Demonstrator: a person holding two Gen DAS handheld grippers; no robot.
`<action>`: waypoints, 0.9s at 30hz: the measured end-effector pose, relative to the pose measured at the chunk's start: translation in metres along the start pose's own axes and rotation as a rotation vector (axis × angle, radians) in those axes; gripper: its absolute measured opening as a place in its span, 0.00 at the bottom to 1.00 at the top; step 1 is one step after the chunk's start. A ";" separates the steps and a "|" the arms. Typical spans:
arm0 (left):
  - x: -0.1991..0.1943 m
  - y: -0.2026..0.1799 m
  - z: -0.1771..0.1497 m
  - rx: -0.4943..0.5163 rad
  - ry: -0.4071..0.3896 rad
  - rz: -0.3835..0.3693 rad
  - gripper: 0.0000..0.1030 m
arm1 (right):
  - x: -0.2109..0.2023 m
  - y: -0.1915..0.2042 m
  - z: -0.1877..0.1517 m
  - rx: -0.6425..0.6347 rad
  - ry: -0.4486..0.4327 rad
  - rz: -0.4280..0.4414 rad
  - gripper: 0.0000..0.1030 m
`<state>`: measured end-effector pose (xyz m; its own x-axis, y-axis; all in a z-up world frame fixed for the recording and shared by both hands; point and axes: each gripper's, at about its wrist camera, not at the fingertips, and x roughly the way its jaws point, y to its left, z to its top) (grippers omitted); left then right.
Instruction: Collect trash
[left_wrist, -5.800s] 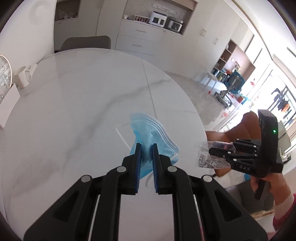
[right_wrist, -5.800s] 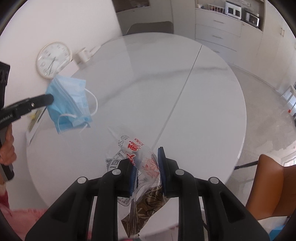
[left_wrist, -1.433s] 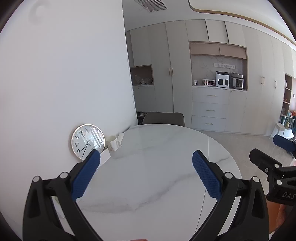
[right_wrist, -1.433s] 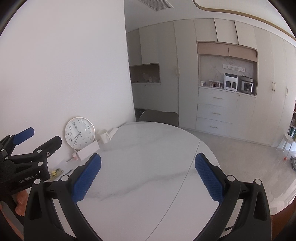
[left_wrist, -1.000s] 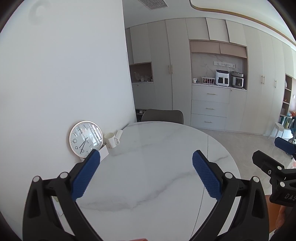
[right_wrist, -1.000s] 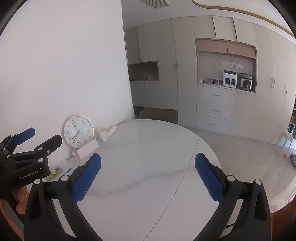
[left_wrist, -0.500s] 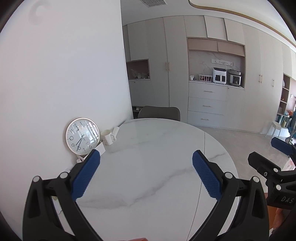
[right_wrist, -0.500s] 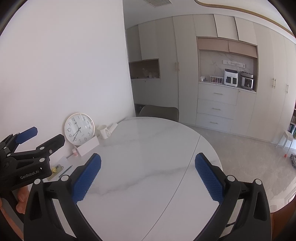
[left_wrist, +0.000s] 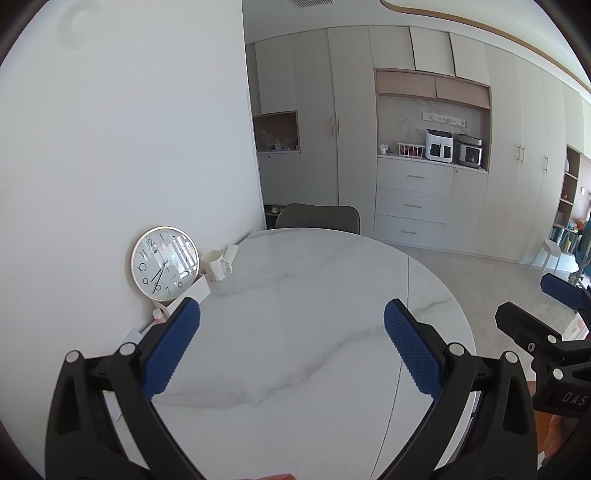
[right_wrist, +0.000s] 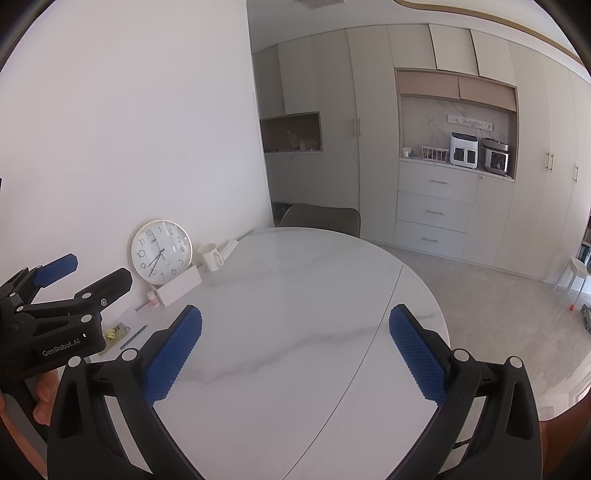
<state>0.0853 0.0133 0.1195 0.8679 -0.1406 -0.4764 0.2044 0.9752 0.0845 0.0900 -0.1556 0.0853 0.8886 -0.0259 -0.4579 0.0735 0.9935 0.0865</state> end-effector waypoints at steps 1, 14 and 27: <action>0.000 0.001 0.000 -0.001 -0.001 0.000 0.93 | 0.000 0.001 0.000 0.000 0.000 0.001 0.98; -0.001 0.009 -0.002 -0.018 0.002 0.000 0.93 | -0.001 0.005 -0.002 -0.002 0.005 0.007 0.98; -0.002 0.012 -0.003 -0.015 0.006 0.001 0.93 | -0.001 0.010 -0.003 -0.007 0.008 0.012 0.98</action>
<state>0.0850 0.0254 0.1186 0.8652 -0.1386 -0.4820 0.1964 0.9779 0.0715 0.0884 -0.1453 0.0845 0.8856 -0.0126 -0.4642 0.0593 0.9945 0.0861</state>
